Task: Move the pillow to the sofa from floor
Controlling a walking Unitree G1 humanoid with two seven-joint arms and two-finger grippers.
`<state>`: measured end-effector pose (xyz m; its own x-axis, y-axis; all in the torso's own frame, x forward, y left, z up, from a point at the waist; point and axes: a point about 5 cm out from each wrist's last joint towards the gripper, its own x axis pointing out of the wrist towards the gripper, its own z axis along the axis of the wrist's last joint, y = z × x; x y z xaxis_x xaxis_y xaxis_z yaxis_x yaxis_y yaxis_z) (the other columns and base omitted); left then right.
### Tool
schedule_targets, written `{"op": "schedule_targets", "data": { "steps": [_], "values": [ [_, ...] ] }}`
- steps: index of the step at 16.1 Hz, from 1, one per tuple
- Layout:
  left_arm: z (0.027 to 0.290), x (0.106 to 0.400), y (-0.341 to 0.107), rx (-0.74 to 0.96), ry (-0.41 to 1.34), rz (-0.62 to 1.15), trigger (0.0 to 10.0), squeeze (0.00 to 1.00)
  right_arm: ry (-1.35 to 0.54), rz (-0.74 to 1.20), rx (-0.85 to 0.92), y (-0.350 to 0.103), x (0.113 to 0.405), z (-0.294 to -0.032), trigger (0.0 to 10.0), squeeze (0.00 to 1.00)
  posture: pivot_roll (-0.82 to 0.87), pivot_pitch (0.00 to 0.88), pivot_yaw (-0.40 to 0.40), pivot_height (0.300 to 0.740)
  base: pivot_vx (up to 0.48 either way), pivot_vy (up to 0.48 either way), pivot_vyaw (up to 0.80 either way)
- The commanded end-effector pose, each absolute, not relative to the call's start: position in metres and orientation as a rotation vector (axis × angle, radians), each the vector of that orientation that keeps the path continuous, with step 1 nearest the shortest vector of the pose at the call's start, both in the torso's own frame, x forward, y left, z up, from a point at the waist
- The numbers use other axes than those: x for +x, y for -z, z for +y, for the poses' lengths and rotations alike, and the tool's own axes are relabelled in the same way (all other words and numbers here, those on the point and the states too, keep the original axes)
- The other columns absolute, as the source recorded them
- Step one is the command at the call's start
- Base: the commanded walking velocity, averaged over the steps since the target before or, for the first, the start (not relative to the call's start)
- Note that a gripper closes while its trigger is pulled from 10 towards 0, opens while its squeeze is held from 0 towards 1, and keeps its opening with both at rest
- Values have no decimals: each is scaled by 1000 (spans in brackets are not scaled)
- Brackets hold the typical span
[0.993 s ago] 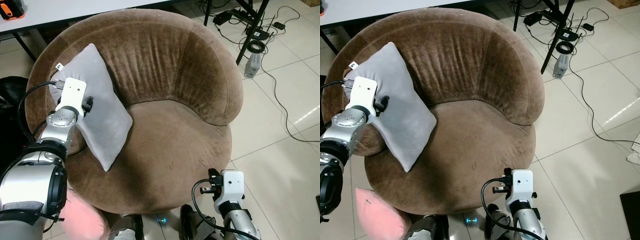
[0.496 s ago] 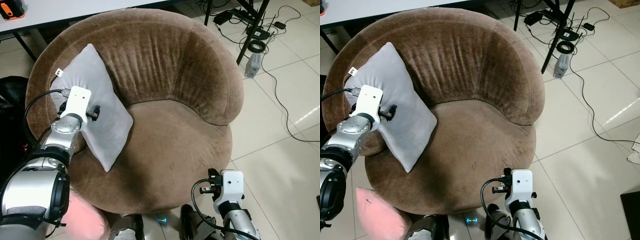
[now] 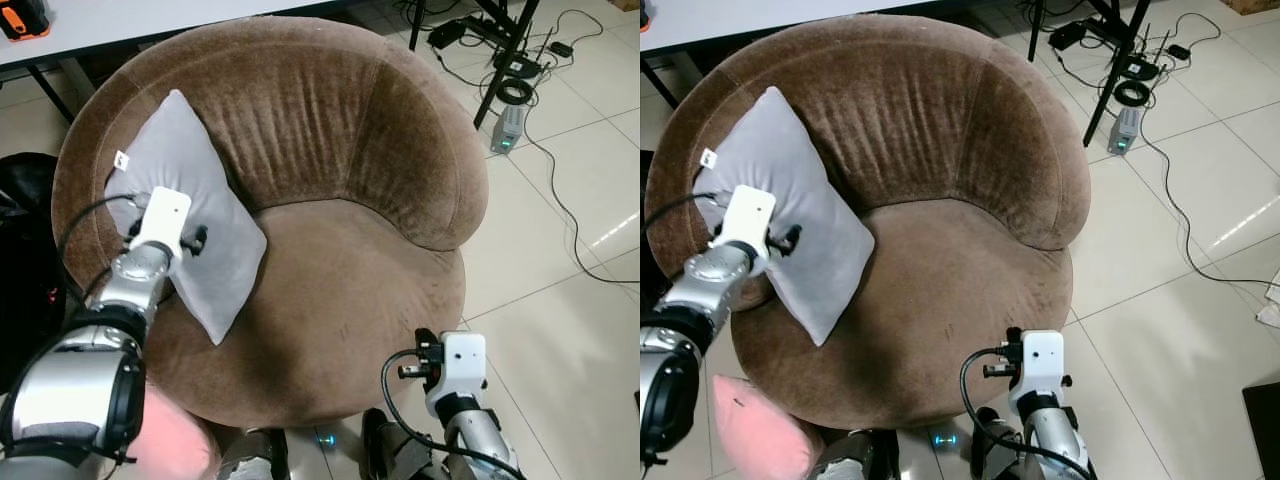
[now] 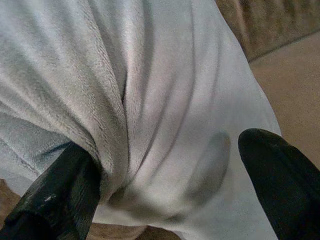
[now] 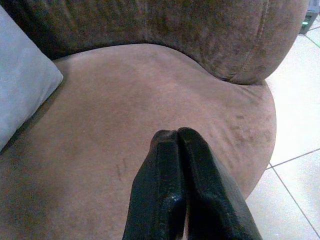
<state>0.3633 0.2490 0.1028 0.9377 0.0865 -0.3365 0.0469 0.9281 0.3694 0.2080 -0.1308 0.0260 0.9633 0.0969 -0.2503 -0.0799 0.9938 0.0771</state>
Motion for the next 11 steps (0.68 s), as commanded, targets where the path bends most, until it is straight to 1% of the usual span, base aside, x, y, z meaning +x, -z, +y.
{"op": "schedule_targets", "data": {
  "steps": [1,6,8,10,11],
  "values": [
    [245,351,-79,381,29,454,10000,1000,-78,291,62,-20,204,-133,10000,0,-199,233,40,740,0,0,0],
    [226,328,-38,386,100,576,10000,1000,-91,296,65,-18,212,-129,10000,0,-185,211,40,740,0,0,0],
    [219,324,-31,372,134,597,10000,1000,-94,292,64,-19,215,-129,10000,0,-186,206,38,740,0,0,0],
    [217,326,-33,413,155,593,10000,1000,-96,290,62,-19,216,-130,10000,0,-187,204,37,740,0,0,0],
    [219,333,-43,383,130,554,10000,0,-95,289,59,-19,216,-131,10000,0,-184,202,38,740,0,0,0]
  ]
}}
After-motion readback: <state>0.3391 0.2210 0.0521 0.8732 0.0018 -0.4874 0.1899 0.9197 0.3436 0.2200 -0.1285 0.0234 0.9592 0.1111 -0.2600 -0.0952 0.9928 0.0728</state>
